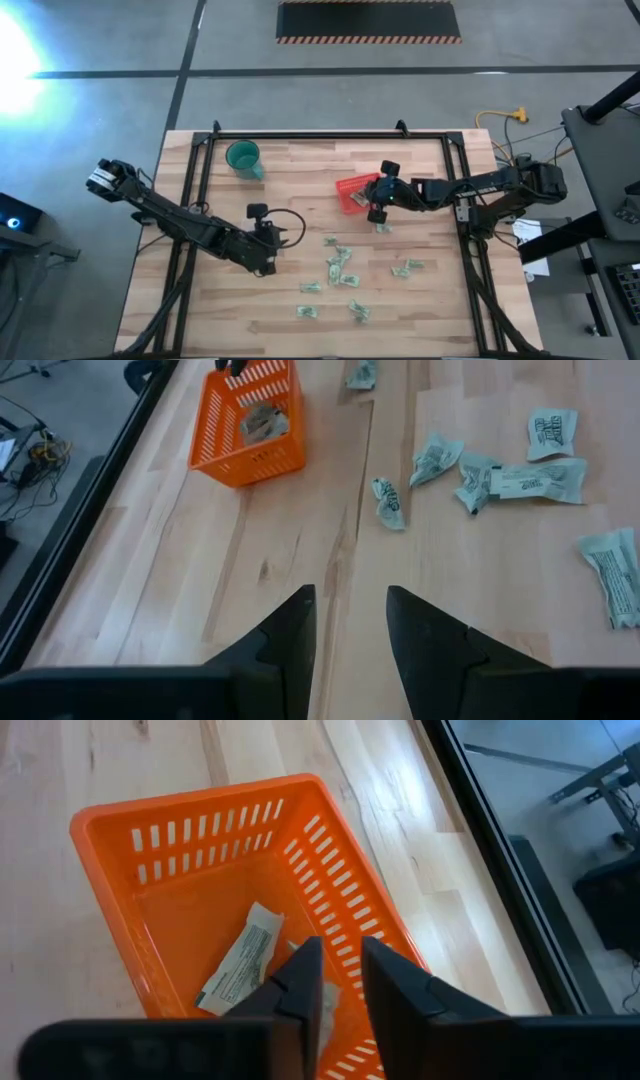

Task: Pick and place items into bin
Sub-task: Put the light green stevia packet into the orange bin, then put the light green stevia packet into the transparent container

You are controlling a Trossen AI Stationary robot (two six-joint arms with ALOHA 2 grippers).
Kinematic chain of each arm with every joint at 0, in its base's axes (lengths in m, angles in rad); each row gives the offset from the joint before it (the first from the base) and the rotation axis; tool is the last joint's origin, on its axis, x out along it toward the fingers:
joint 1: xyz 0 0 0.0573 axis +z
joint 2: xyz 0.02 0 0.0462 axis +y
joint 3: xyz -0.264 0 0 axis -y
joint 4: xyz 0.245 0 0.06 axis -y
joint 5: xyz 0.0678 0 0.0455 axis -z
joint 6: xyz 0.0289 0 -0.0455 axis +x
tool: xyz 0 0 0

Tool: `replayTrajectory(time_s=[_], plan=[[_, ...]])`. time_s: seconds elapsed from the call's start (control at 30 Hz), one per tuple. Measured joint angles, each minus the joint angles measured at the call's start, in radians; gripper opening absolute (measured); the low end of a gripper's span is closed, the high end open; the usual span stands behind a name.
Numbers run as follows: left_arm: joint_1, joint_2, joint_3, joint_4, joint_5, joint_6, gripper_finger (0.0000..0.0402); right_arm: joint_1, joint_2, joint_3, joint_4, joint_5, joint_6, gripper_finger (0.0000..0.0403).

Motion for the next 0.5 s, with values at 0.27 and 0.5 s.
replayTrajectory(time_s=[0.27,0.5], plan=[[0.002,0.024,-0.005,0.096,0.03,0.054,0.0108,0.017,0.0,0.0,0.0,-0.003,-0.064,0.0128],[0.047,0.154,0.023,0.269,0.156,0.233,0.0107,0.08,-0.036,-0.001,-0.002,-0.008,-0.109,0.0137]])
